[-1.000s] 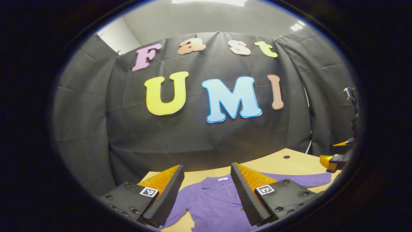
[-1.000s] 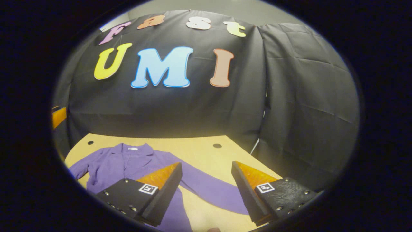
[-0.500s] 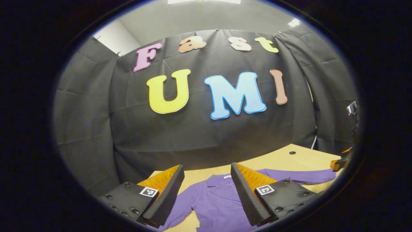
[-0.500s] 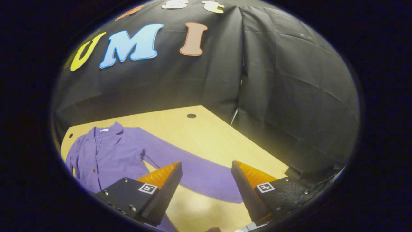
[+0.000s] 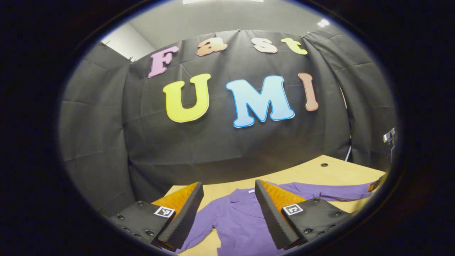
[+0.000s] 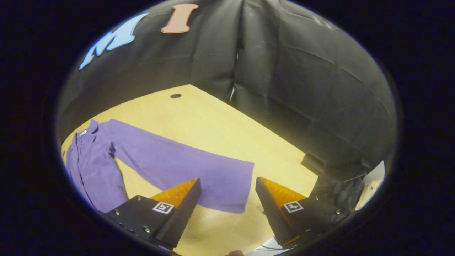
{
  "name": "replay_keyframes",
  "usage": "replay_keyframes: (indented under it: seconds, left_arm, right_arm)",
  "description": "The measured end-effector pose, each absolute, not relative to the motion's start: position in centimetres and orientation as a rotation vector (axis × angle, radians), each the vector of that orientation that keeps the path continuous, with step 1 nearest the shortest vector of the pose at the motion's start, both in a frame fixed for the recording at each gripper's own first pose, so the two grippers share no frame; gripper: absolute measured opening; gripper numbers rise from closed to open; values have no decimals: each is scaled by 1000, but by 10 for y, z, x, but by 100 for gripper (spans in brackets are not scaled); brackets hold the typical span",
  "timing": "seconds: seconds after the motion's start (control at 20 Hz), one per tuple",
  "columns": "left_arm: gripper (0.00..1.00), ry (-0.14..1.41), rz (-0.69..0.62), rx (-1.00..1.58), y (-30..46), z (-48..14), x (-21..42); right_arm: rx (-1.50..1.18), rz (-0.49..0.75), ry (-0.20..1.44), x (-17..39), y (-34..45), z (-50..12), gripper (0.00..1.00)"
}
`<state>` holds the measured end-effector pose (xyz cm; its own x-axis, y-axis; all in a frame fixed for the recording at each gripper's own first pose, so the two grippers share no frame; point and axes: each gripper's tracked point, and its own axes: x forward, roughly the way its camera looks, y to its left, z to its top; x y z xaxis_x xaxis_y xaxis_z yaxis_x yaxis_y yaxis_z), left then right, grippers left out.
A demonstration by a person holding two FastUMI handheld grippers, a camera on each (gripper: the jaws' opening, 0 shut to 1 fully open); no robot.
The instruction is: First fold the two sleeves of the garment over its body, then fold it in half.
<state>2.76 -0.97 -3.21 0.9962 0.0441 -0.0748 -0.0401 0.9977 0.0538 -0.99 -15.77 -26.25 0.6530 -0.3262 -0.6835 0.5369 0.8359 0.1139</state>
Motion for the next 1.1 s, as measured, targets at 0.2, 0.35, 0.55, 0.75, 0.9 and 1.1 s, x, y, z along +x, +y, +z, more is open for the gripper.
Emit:
replay_keyframes:
  seconds: [0.2, 0.35, 0.55, 0.75, 0.9, 1.1]
  left_arm:
    - [96, 91, 53, 49, -12, -36, 20]
    - [97, 95, 58, 51, -12, -36, 16]
    - [97, 108, 63, 42, -13, -41, 16]
    - [97, 126, 56, 31, -15, -47, 18]
    - [97, 128, 52, 29, -15, -48, 21]
    - [97, 129, 48, 19, -14, -50, 22]
  right_arm:
    - [397, -553, 768, -8, -168, -288, 96]
    - [436, -568, 788, -5, -173, -301, 96]
    - [538, -569, 785, -2, -169, -309, 96]
    - [509, -534, 780, 5, -166, -309, 96]
    - [501, -519, 779, 12, -161, -307, 96]
    - [475, -440, 780, 22, -154, -304, 75]
